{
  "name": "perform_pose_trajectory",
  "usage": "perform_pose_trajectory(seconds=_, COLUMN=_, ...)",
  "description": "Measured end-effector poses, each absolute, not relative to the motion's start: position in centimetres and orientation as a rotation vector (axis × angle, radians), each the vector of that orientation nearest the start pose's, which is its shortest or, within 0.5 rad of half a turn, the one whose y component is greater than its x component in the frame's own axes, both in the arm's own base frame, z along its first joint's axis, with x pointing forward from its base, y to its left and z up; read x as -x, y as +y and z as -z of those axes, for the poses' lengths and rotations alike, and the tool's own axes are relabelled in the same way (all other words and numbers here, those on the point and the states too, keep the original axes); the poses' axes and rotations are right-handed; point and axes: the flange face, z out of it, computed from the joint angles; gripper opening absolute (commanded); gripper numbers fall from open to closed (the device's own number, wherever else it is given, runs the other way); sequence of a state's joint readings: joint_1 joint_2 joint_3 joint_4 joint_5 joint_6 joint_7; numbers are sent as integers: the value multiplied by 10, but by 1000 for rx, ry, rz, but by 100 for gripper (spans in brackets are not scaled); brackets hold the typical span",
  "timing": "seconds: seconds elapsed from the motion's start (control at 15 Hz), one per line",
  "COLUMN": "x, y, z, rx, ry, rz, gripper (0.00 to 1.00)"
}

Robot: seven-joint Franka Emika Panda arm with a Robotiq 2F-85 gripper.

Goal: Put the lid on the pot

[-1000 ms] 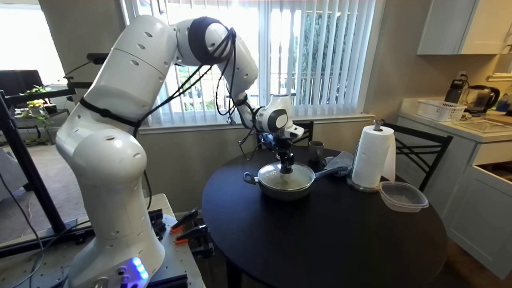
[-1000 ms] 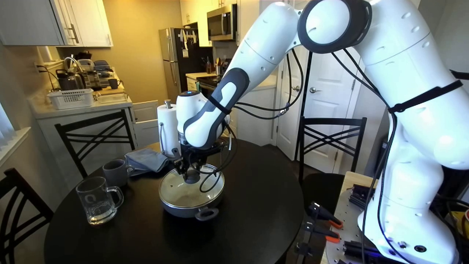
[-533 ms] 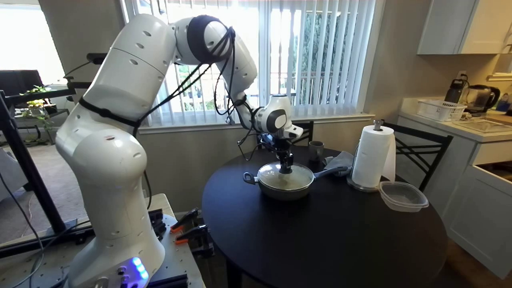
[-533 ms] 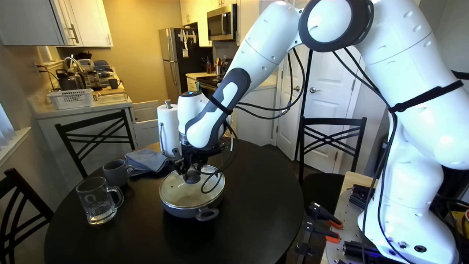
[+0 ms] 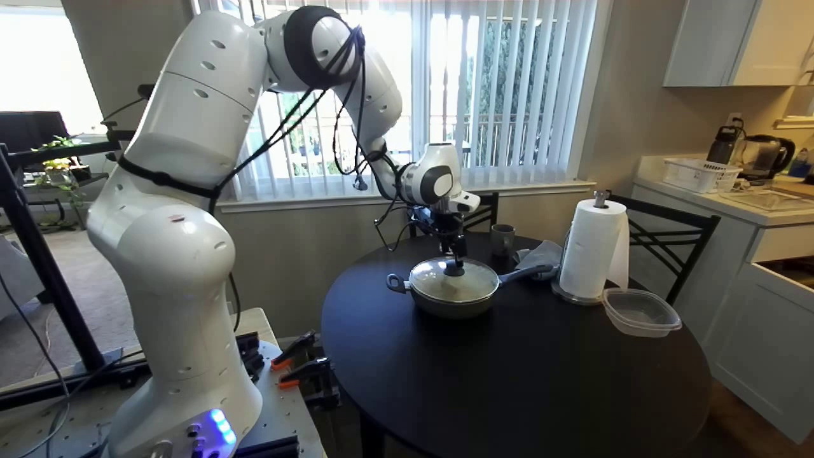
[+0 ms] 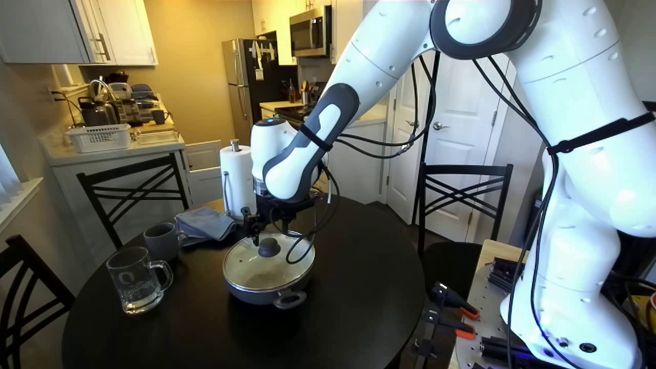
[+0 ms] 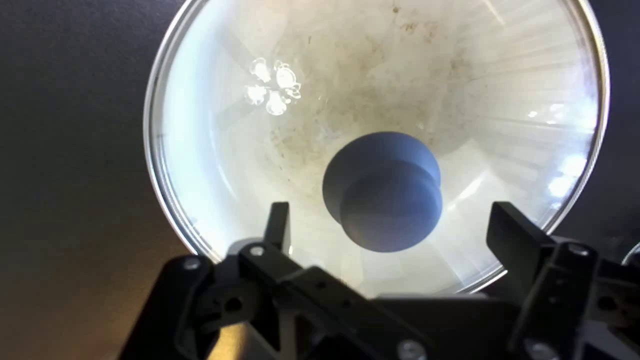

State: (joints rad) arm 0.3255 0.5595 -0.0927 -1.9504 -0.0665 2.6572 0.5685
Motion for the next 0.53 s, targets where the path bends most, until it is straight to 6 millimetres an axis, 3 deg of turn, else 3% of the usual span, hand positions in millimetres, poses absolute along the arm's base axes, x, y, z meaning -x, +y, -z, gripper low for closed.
perform_pose_trajectory(seconds=0.27, x=-607, y=152, z=-218, rx=3133, ry=380, rz=286, gripper=100)
perform_pose_trajectory(seconds=0.53, x=-606, y=151, z=-218, rx=3134, ry=382, rz=283, gripper=100)
